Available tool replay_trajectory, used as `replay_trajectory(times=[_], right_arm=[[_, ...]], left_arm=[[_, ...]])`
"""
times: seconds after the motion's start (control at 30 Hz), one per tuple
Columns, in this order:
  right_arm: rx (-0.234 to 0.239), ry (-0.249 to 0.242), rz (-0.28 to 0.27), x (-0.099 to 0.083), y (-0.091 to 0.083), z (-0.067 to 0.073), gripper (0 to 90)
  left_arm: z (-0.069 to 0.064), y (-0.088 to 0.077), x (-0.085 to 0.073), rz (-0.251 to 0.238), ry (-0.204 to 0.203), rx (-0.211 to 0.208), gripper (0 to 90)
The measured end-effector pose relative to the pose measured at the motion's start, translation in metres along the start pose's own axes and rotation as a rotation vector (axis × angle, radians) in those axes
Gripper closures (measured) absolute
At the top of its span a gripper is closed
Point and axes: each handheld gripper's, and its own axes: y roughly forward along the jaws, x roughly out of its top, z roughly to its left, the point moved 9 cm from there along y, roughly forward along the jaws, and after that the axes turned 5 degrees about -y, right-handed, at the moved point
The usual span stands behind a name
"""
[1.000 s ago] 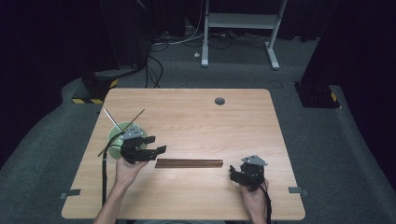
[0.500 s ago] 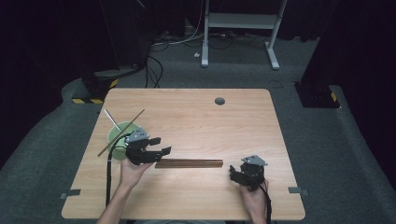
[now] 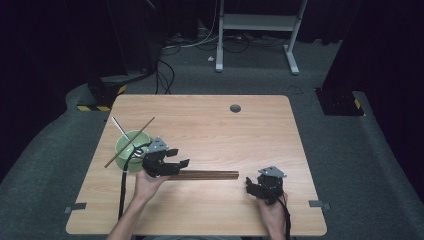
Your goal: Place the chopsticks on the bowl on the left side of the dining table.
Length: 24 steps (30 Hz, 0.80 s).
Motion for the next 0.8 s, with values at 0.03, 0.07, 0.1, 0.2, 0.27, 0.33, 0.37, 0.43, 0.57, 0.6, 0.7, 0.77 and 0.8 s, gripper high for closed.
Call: replay_trajectory(times=[0.03, 0.07, 0.1, 0.2, 0.27, 0.33, 0.37, 0.43, 0.57, 0.6, 0.7, 0.77, 0.8], right_arm=[[0.0, 0.0, 0.0, 0.0, 0.0, 0.0, 22.8], [0.0, 0.0, 0.0, 0.0, 0.0, 0.0, 22.8], [0.0, 0.0, 0.0, 0.0, 0.0, 0.0, 22.9], [0.0, 0.0, 0.0, 0.0, 0.0, 0.0, 22.8], [0.0, 0.0, 0.0, 0.0, 0.0, 0.0, 22.8], [0.0, 0.0, 0.0, 0.0, 0.0, 0.0, 22.8], [0.0, 0.0, 0.0, 0.0, 0.0, 0.0, 22.8], [0.0, 0.0, 0.0, 0.0, 0.0, 0.0, 22.8], [0.0, 0.001, 0.001, 0.0, 0.0, 0.0, 22.8], [0.0, 0.001, 0.001, 0.0, 0.0, 0.0, 22.8], [0.001, 0.0, 0.0, 0.0, 0.0, 0.0, 22.8], [0.001, 0.0, 0.0, 0.0, 0.0, 0.0, 22.8], [0.001, 0.001, 0.0, 0.0, 0.0, 0.0, 22.8]], left_arm=[[-0.002, 0.002, 0.0, 0.004, 0.003, -0.001, 34.2], [-0.003, 0.005, -0.001, 0.011, 0.008, 0.0, 34.2], [-0.006, 0.009, -0.002, 0.024, 0.022, 0.005, 34.2], [-0.009, 0.014, -0.003, 0.032, 0.03, 0.008, 34.4], [-0.01, 0.017, -0.005, 0.041, 0.045, 0.019, 34.5], [-0.01, 0.021, -0.006, 0.049, 0.049, 0.03, 34.8], [-0.01, 0.022, -0.006, 0.054, 0.054, 0.03, 34.8], [-0.013, 0.025, -0.006, 0.049, 0.048, 0.021, 34.8], [-0.015, 0.027, -0.005, 0.048, 0.051, 0.02, 34.9], [-0.016, 0.029, -0.005, 0.049, 0.056, 0.02, 34.9], [-0.018, 0.033, -0.006, 0.058, 0.058, 0.017, 35.1], [-0.019, 0.037, -0.007, 0.066, 0.059, 0.016, 35.3], [-0.02, 0.039, -0.007, 0.07, 0.061, 0.016, 35.4]])
